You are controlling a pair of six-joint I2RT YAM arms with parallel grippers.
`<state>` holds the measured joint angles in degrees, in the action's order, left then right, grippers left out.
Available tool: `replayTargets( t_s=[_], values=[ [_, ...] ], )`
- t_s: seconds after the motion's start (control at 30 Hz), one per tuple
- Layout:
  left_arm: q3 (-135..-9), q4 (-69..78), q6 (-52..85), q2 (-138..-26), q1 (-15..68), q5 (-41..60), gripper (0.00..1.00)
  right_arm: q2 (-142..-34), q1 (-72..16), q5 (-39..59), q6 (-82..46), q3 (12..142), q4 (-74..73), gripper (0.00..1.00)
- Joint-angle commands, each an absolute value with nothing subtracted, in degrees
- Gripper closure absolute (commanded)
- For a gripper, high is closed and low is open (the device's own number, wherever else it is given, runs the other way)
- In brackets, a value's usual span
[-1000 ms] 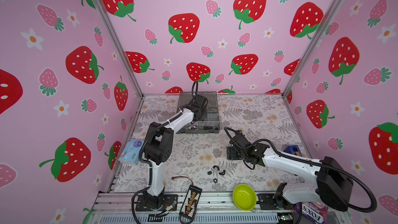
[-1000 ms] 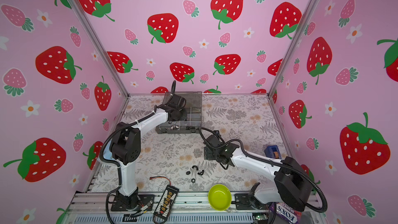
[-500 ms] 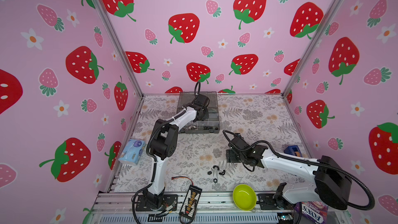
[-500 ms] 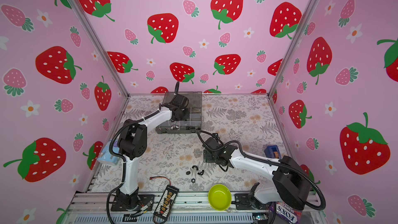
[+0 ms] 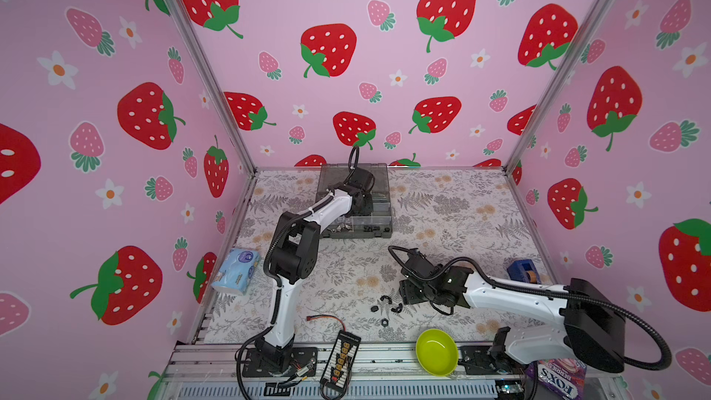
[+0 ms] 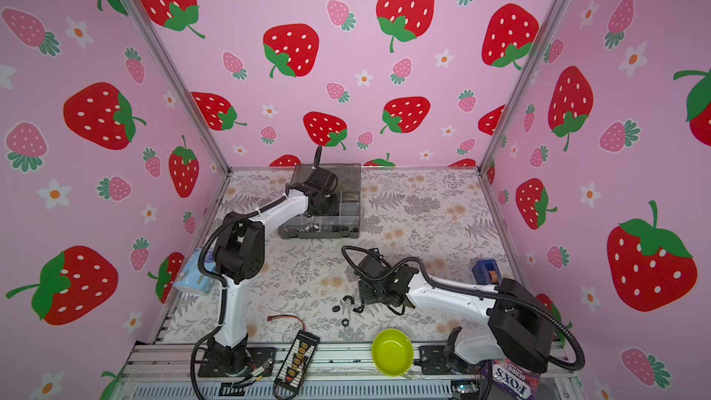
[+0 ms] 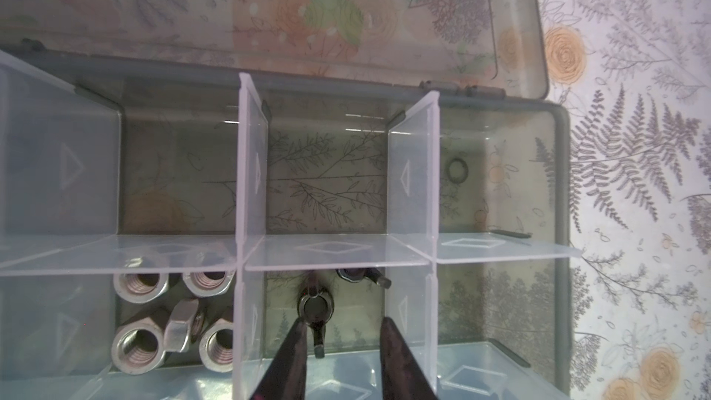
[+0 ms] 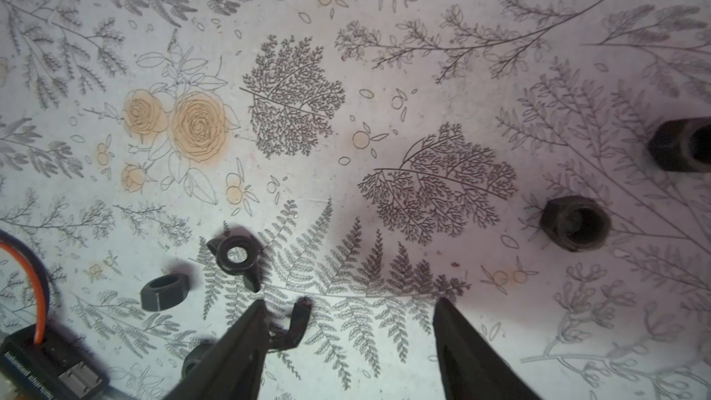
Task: Sort the screws and nuts into containers
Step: 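Open the left gripper to drop the wing nut while the right gripper lowers to another, then close the right gripper on a black wing nut while the left arm draws back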
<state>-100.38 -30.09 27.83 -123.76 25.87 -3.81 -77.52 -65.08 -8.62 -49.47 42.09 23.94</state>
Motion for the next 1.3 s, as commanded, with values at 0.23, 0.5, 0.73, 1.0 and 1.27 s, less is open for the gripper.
replayTargets(
  t_s=[0.23, 0.5, 0.73, 1.0, 1.27],
  values=[
    [-91.6, -29.3, 29.3, -107.7, 26.0, -2.4, 0.46, -81.9, -72.5, -7.2, -48.1, 42.8, 28.4, 0.36],
    [-81.7, -28.0, 31.7, -94.7, 26.0, -3.5, 0.15, -87.7, -74.0, -7.5, -47.6, 43.4, 27.2, 0.35],
    [-74.4, -26.3, 33.6, -86.3, 26.0, -5.9, 0.01, -91.2, -73.4, -13.5, -47.1, 46.8, 29.8, 0.34],
    [-70.6, -25.0, 34.6, -82.8, 26.0, -6.8, 0.01, -91.1, -71.8, -13.3, -47.7, 47.1, 29.1, 0.43],
    [-70.2, -25.1, 35.2, -82.3, 26.0, -7.8, 0.01, -91.5, -70.9, -12.9, -47.5, 46.9, 28.8, 0.63]
  ],
)
